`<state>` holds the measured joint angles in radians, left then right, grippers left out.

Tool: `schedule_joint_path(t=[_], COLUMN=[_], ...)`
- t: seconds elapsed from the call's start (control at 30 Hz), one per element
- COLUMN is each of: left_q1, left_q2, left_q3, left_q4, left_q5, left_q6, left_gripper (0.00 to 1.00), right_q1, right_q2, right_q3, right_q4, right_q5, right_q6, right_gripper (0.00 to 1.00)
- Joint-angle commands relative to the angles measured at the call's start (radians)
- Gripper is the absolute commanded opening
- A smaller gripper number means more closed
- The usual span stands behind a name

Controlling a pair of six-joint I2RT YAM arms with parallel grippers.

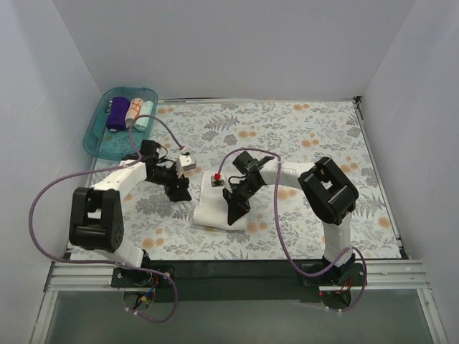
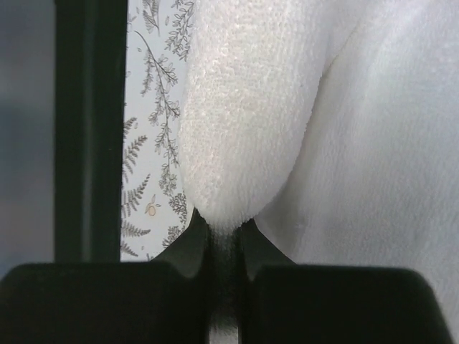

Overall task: Roll the towels
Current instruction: Roll the towel

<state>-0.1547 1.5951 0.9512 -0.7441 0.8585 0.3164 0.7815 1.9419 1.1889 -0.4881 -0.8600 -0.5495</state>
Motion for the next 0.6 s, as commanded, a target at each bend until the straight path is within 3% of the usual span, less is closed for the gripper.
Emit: schedule_joint_path(t=[0.0,0.13,0.2,0.37,0.57], left_q1=[0.044,0.014,-0.046,-0.311,-0.569], left_q2=[-0.171,-0.383,-0.443,-0.622,-0.633], left_q3=[-0.048,-0.146,-0.213,-0.36,-0.489], left_q4=[0.091,0.092,0.089,0.208,0.374], left_q5=[-0.061,-0.026,-0.077,-0.2,-0.397], left_q6=[0.021,0.098,0.15,0.173,0.211], left_gripper=[0.55,0.69,0.7,0.73,0.74], right_q1=[-0.04,-0.059,-0.064,-0.071,-0.082], right_q2=[0.142,0.268,0.33,0.413,0.468], right_q3=[0.05,0.149,0.191,0.25,0.273], right_q4=[-0.223,-0.338,-0.391,-0.44,-0.475], right_q5=[-0.06,-0.132,-0.152,-0.206,-0.218], right_q6=[-0.013,-0.065,-0.095,-0.109,-0.15], right_gripper=[0.01,0.01,0.01,0.01,0.01])
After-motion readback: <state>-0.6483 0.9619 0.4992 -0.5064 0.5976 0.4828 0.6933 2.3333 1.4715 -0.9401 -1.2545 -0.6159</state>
